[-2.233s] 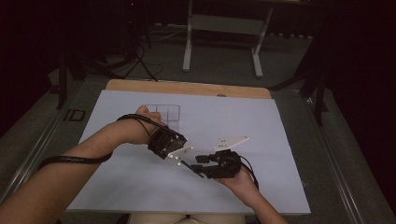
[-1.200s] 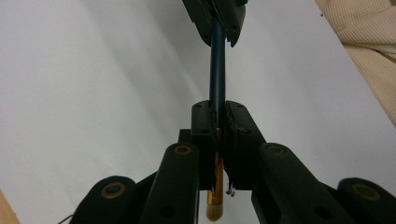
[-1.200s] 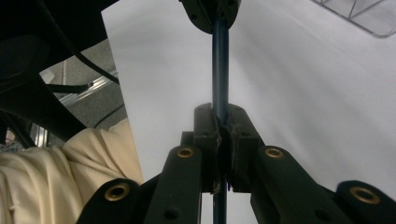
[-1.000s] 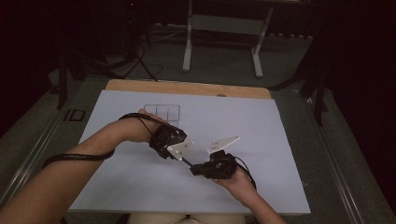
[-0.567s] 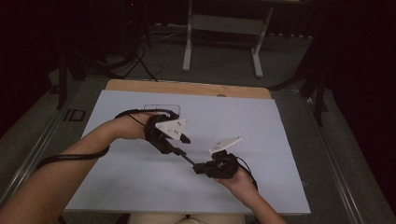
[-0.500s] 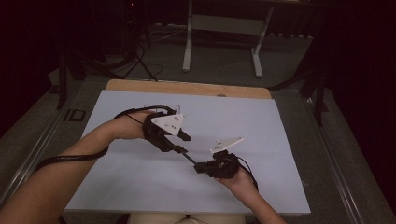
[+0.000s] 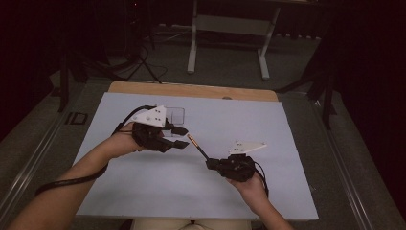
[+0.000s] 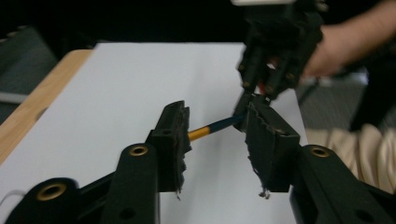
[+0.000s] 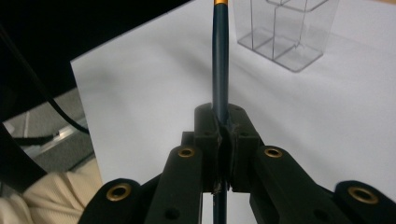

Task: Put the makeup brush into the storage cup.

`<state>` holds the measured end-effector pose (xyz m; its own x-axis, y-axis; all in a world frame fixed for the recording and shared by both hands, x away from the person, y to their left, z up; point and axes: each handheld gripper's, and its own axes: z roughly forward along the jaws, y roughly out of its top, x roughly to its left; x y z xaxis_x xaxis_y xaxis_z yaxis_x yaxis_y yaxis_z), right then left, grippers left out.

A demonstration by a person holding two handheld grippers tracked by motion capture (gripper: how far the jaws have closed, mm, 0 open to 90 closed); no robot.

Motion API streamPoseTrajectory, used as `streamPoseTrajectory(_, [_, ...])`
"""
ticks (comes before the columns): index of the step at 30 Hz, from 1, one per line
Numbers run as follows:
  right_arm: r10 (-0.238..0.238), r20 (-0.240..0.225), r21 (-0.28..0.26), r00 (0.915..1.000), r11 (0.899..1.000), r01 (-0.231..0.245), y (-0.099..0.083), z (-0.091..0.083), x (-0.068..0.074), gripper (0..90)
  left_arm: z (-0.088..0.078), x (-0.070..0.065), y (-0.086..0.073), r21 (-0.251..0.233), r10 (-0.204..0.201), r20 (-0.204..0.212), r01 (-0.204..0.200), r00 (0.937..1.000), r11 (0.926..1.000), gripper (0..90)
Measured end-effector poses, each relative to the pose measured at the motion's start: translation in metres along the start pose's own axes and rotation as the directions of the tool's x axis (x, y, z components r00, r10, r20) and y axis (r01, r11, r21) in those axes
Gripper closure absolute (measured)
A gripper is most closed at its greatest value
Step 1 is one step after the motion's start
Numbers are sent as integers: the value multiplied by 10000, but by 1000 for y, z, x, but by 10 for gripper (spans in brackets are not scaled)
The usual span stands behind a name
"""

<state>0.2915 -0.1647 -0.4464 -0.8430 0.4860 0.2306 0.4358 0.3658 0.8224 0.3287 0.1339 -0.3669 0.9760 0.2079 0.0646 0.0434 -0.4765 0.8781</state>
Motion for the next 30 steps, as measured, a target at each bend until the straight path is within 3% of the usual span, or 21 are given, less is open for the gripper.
streamPoseTrajectory(1, [-31, 108, -82, 9999, 10000, 32, 0, -1, 0, 851, -1, -2, -3, -132, -117, -239, 113, 9996, 9998, 454])
streamPoseTrajectory(3, [95, 81, -403, 9999, 9991, -92, -2, -3, 0, 851, -1, -5, -10, -446, -398, -106, 393, 9992, 9982, 428])
streamPoseTrajectory(7, [-138, 58, -1031, 9999, 9946, 143, -1, -7, 1, 851, 11, -13, -24, -702, -876, -121, 866, 9961, 9938, 307])
streamPoseTrajectory(10, [-220, 62, -1166, 9997, 9929, 226, 0, -8, 3, 851, 16, -14, -28, -765, -1169, -48, 1162, 9931, 9903, 306])
streamPoseTrajectory(12, [-234, 46, -1197, 9997, 9925, 238, 0, -8, 4, 851, 20, -13, -31, -909, -1362, 55, 1361, 9907, 9865, 331])
streamPoseTrajectory(14, [-473, -158, -1511, 9988, 9875, 444, 0, -9, 7, 851, 27, -10, -38, -1412, -2086, 187, 2092, 9778, 9676, 357])
streamPoseTrajectory(15, [-473, -158, -1511, 9988, 9875, 444, 0, -9, 7, 851, 27, -10, -38, -1412, -2086, 187, 2092, 9778, 9676, 380])
streamPoseTrajectory(16, [-607, -209, -1591, 9979, 9856, 566, 0, -9, 8, 851, 30, -10, -40, -1576, -2288, 325, 2311, 9729, 9601, 401])
streamPoseTrajectory(20, [-704, -218, -1726, 9973, 9828, 656, 0, -9, 9, 851, 40, -12, -43, -1869, -2501, 583, 2566, 9665, 9483, 452])
streamPoseTrajectory(21, [-704, -218, -1726, 9973, 9828, 656, 0, -9, 9, 851, 40, -12, -43, -1869, -2501, 583, 2566, 9665, 9483, 488])
streamPoseTrajectory(22, [-739, -217, -1746, 9970, 9822, 690, 0, -9, 9, 851, 41, -12, -43, -2012, -2568, 733, 2665, 9637, 9426, 488])
streamPoseTrajectory(24, [-803, -239, -1900, 9965, 9790, 744, 0, -10, 10, 851, 42, -13, -42, -2190, -2547, 787, 2660, 9638, 9388, 530])
streamPoseTrajectory(26, [-961, -214, -1988, 9951, 9759, 899, 0, -11, 11, 851, 43, -13, -41, -2583, -2689, 926, 2839, 9587, 9234, 553])
streamPoseTrajectory(27, [-961, -214, -1988, 9951, 9759, 899, 0, -11, 11, 851, 43, -13, -41, -2583, -2689, 926, 2839, 9587, 9234, 581])
streamPoseTrajectory(28, [-1018, -309, -2054, 9943, 9742, 934, 0, -11, 12, 851, 43, -14, -40, -2741, -2675, 1088, 2876, 9574, 9177, 588])
streamPoseTrajectory(30, [-1054, -246, -2064, 9941, 9735, 981, 0, -10, 13, 851, 43, -13, -39, -2757, -2629, 1231, 2875, 9569, 9172, 606])
